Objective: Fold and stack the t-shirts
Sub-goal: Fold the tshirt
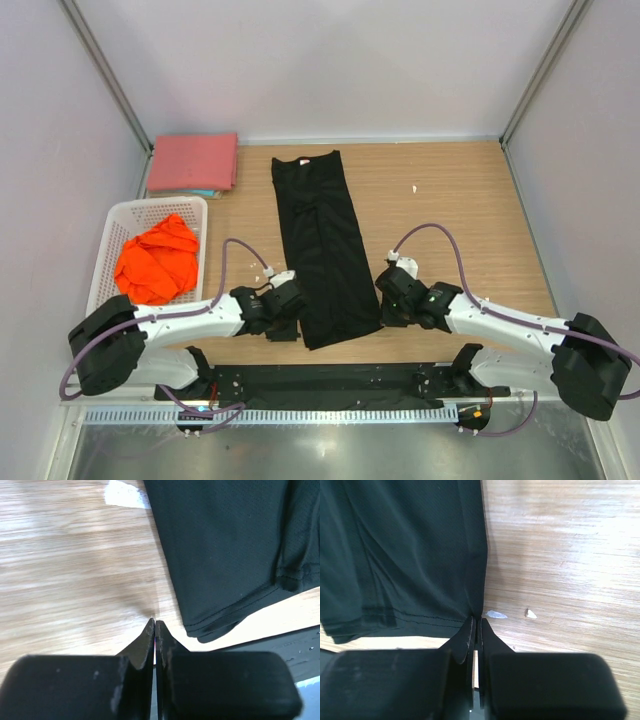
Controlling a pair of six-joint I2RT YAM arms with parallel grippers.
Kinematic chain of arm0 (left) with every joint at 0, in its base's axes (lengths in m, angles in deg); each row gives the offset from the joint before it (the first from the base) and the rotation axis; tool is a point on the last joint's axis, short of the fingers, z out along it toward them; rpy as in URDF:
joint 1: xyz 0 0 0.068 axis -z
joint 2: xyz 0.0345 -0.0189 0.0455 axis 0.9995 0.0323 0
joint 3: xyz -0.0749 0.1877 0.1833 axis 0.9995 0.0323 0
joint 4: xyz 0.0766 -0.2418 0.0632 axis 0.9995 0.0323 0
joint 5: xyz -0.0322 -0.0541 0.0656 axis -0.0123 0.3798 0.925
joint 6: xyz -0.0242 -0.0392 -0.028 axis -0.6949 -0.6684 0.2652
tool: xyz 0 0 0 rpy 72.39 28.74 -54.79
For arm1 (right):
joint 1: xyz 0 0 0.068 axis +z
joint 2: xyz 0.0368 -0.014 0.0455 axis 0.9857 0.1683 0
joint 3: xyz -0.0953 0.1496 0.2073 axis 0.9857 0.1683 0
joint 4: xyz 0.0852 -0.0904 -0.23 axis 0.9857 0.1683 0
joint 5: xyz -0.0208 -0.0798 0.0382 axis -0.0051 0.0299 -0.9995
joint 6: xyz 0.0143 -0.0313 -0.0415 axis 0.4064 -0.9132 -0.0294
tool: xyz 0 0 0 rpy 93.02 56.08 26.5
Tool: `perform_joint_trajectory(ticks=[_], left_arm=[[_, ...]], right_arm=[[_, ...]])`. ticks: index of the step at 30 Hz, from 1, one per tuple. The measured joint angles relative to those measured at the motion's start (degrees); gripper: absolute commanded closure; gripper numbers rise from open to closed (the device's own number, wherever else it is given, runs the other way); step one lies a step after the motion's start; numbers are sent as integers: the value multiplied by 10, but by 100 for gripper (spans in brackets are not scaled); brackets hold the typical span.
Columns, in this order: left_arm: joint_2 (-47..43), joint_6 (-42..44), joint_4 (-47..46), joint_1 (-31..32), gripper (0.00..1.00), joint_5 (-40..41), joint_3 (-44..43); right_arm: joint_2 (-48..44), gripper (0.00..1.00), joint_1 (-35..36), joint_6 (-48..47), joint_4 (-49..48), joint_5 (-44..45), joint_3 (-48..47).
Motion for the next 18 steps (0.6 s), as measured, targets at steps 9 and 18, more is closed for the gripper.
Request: perform_joint_trajectory(ticks=[9, 18], left_arm=[[-36, -5, 6, 0, 61, 1, 0], [-35, -40, -57, 0, 53, -23, 12]], right_arm=[[-24, 99, 0, 30, -13, 2, 44], [-52, 99, 2, 43, -15, -1, 49]])
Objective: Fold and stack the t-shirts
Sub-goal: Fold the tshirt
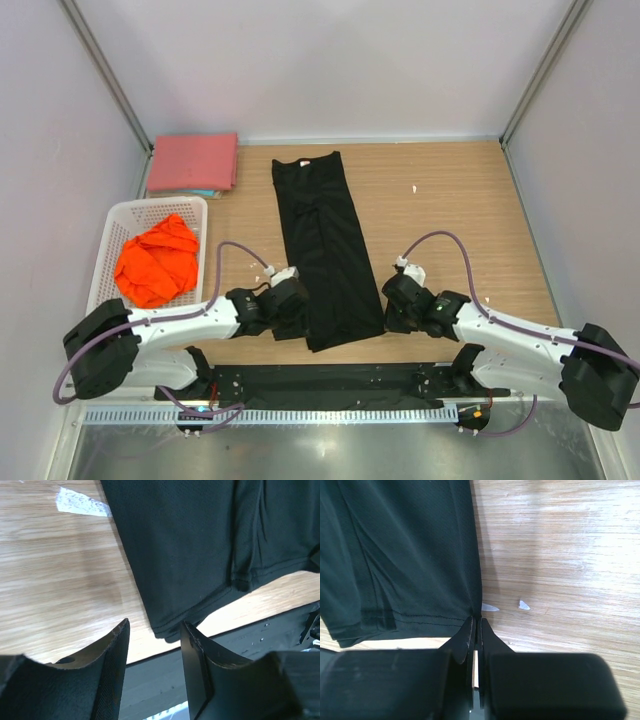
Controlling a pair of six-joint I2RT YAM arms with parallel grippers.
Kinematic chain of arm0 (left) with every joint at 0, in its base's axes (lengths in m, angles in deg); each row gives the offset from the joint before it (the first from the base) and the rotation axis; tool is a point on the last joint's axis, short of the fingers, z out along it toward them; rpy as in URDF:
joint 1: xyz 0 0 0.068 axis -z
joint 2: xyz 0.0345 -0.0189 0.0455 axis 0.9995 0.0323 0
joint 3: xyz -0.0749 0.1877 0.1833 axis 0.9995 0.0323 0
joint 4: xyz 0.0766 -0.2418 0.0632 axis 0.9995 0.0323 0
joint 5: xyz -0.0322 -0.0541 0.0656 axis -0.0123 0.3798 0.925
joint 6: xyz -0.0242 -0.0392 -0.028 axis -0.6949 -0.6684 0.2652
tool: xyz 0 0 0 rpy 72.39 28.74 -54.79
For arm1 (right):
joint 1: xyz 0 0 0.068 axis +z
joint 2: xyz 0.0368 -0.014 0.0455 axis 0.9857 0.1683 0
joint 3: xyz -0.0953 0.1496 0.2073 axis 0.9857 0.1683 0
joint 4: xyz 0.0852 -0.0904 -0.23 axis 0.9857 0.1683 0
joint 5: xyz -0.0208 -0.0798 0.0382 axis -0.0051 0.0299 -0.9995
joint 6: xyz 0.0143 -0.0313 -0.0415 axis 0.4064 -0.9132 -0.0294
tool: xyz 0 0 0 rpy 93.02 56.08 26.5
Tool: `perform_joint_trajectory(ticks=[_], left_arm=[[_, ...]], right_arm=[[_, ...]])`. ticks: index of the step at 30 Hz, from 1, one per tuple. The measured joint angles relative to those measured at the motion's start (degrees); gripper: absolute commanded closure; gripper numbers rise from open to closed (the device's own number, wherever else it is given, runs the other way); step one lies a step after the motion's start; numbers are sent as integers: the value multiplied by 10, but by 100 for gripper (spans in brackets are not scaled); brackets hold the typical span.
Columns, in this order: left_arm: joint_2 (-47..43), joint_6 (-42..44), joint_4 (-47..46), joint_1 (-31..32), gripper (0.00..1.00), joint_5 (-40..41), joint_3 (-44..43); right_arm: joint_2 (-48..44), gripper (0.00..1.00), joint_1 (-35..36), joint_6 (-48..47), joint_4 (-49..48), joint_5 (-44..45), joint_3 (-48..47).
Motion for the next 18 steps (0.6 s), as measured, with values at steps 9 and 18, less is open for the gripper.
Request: perform_joint_trajectory(ticks=[9, 18], left_arm=[[61, -15, -46, 3, 98, -16, 2], [25, -4, 11, 5, 100, 12, 7]], right_arm=[[-20, 76, 1, 7, 28, 8, -1], [-10, 71, 14, 5, 57, 19, -47]])
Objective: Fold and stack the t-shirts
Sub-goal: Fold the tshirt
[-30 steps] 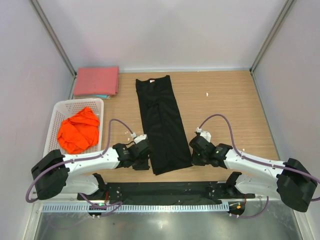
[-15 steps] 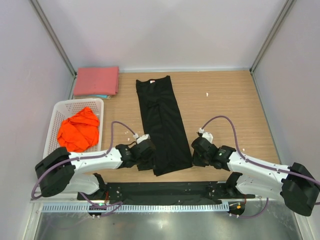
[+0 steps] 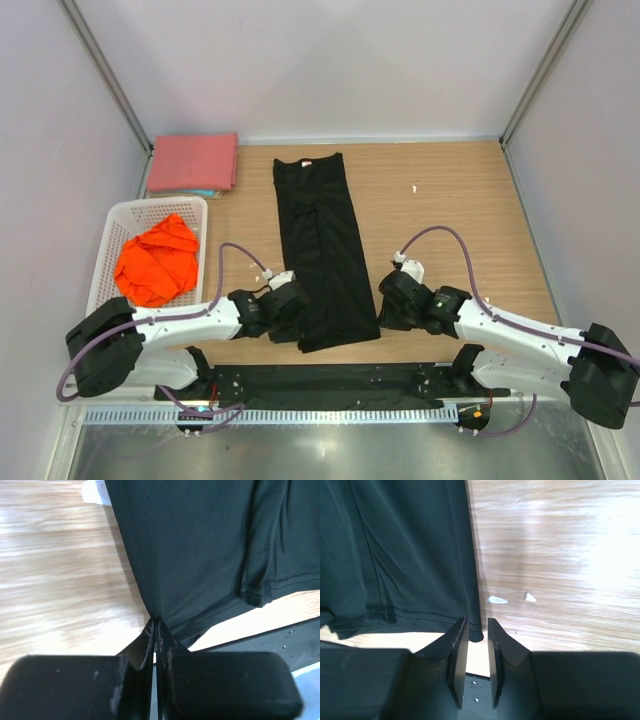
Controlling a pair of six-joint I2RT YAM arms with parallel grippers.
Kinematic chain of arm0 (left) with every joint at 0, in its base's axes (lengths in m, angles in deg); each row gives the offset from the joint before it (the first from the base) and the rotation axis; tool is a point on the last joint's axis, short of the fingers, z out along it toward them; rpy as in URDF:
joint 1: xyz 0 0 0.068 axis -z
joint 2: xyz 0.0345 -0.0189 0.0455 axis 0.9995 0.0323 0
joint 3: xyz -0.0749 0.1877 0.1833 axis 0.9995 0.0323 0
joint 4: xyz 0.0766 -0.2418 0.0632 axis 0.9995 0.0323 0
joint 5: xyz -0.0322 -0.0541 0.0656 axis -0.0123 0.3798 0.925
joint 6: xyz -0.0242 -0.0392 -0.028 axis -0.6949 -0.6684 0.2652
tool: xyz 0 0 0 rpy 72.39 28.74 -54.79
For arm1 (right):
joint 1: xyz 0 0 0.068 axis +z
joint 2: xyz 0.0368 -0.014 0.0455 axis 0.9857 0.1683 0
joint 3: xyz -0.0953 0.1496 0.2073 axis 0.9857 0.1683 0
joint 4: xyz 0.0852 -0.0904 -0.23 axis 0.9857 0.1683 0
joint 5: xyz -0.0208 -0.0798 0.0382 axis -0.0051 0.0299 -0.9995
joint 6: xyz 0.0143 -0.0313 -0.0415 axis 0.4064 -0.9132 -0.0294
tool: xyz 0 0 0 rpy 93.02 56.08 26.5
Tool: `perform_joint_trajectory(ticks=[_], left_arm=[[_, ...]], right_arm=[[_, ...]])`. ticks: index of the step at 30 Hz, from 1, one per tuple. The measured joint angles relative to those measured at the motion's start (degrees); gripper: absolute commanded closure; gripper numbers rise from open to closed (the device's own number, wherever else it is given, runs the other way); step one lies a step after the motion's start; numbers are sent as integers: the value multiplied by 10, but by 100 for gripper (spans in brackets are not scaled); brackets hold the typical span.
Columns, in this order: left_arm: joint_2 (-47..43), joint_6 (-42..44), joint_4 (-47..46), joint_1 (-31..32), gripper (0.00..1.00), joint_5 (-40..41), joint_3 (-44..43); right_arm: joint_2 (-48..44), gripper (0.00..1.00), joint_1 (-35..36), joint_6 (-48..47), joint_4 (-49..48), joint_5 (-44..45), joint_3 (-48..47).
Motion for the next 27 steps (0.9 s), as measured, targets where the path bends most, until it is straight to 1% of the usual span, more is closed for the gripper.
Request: perform_joint_trajectory(ticks=[1, 4, 11, 18, 20, 21, 22, 23, 24, 27], left_arm=[[-6, 0, 5, 0, 100, 2, 1], [-20, 0, 15, 0, 100, 7, 5], [-20, 0, 25, 0, 100, 12, 17], [-20, 1, 25, 0, 100, 12, 17], [-20, 0, 25, 0, 100, 12, 17], [-20, 1, 25, 0, 100, 12, 17], [-20, 1, 26, 0, 100, 12, 17], [-20, 1, 27, 0, 100, 12, 17], [-21, 1, 28, 0, 100, 13, 17], [-28, 1, 42, 0, 100, 21, 17]], right_arm=[[5, 68, 7, 2, -1, 1, -1], [28, 67, 28, 11, -2, 9, -6], [89, 68, 92, 41, -14, 30, -22], [119, 70, 113, 56, -26, 38, -24], [120, 74, 116, 58, -28, 40, -25], [122, 78, 116, 59, -30, 42, -25], [123, 89, 116, 60, -31, 43, -25], [126, 95, 116, 61, -31, 45, -25], [127, 99, 116, 63, -32, 46, -25], [126, 99, 117, 67, -31, 51, -25]])
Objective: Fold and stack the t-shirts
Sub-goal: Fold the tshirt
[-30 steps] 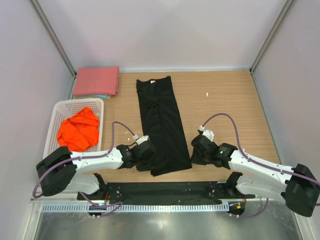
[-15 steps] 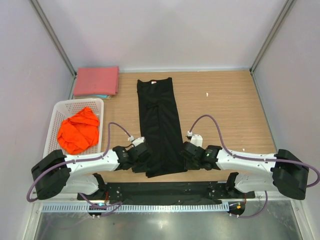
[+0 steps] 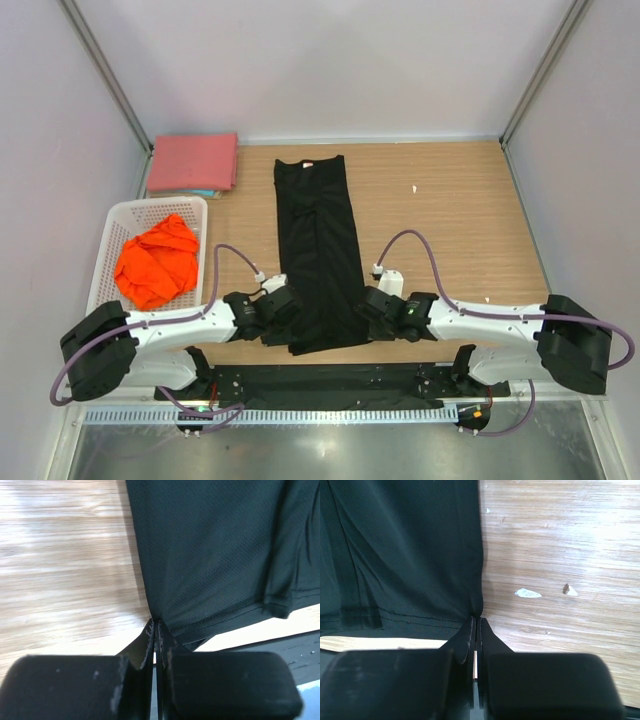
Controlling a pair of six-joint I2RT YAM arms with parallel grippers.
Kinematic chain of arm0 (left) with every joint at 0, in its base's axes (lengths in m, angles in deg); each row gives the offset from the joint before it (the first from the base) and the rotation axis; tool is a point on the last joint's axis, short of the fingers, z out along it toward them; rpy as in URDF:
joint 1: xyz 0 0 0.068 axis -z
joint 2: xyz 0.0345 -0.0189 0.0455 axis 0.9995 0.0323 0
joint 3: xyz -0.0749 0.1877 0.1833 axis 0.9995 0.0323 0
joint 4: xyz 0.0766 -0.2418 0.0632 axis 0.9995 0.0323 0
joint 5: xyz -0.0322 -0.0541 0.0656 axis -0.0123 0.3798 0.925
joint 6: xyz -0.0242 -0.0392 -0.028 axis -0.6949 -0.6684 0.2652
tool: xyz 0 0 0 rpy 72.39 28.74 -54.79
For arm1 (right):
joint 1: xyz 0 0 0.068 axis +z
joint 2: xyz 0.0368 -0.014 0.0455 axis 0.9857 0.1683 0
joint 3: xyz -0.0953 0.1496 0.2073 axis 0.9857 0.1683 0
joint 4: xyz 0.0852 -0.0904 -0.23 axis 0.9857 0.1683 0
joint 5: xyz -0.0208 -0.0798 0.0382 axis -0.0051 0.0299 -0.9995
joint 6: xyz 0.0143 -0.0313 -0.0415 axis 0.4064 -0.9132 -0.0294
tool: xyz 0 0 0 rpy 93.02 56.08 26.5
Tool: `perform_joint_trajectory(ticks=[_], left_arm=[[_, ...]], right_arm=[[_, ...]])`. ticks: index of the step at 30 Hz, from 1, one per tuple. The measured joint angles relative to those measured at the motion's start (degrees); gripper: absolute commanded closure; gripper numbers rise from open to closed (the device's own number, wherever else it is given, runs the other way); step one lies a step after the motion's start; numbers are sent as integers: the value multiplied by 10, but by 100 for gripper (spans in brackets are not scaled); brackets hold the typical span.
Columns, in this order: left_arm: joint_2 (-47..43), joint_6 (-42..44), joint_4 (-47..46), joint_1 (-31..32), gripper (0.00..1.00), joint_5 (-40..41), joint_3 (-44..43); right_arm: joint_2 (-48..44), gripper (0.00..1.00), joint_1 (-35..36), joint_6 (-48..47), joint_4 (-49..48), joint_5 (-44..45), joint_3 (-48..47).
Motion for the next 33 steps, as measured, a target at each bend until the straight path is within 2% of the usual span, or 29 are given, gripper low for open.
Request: perform_joint_trajectory(ticks=[10, 12, 13, 19, 21, 24, 29, 33], left_arm=[[-16, 0, 23, 0, 99, 10, 0], [-13, 1, 22, 0, 89, 8, 0], [-12, 1, 23, 0, 77, 7, 0], [-13, 7, 37, 0, 62, 9, -5], [-17, 14, 52, 0, 60, 14, -6], [-32, 15, 66, 0, 58, 13, -6], [-74, 0, 39, 0, 59, -1, 16], [-85, -25, 5, 0, 63, -27, 50]], right_arm=[[-19, 99, 6, 8, -7, 7, 15], [-18, 96, 11, 13, -11, 7, 21], [-18, 94, 13, 15, -12, 7, 23], [-21, 75, 26, 32, -13, 9, 23], [-29, 68, 26, 37, -11, 9, 23], [-50, 64, 26, 43, -9, 9, 23], [-64, 64, 26, 52, -19, 5, 35], [-67, 64, 26, 60, -41, -8, 60]])
